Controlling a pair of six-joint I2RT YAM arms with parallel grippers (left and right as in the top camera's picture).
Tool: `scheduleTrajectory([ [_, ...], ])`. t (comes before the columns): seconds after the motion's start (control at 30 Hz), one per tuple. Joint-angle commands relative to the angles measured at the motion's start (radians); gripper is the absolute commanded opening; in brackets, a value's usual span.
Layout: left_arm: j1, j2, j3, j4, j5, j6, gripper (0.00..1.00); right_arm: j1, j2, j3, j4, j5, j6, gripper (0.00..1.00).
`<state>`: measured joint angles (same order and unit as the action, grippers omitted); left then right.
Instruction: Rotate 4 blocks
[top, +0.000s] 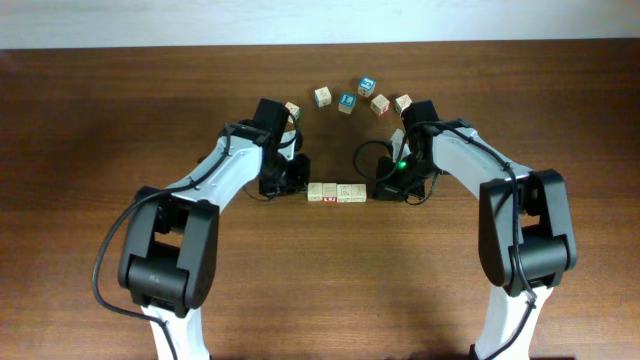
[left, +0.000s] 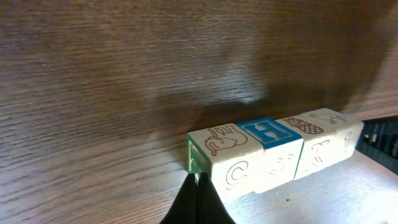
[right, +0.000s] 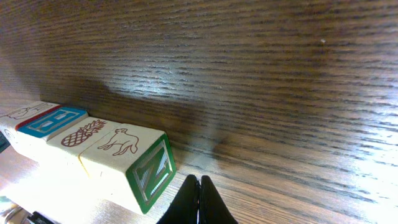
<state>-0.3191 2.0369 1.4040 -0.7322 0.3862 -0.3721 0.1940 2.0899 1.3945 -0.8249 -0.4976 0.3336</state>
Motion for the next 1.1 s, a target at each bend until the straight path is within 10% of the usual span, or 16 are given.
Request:
scheduleTrajectory([
  [0.0, -0.002, 0.011, -0.011, -0.003, -0.043, -0.024, 0.0, -0.003, -0.024, -0.006, -0.001, -0.007, -0.003, 0.04],
  [1.07, -0.008, 0.011, -0.011, -0.003, -0.05, -0.043, 0.0, -0.003, -0.024, 0.037, 0.006, -0.078, -0.04, 0.04],
])
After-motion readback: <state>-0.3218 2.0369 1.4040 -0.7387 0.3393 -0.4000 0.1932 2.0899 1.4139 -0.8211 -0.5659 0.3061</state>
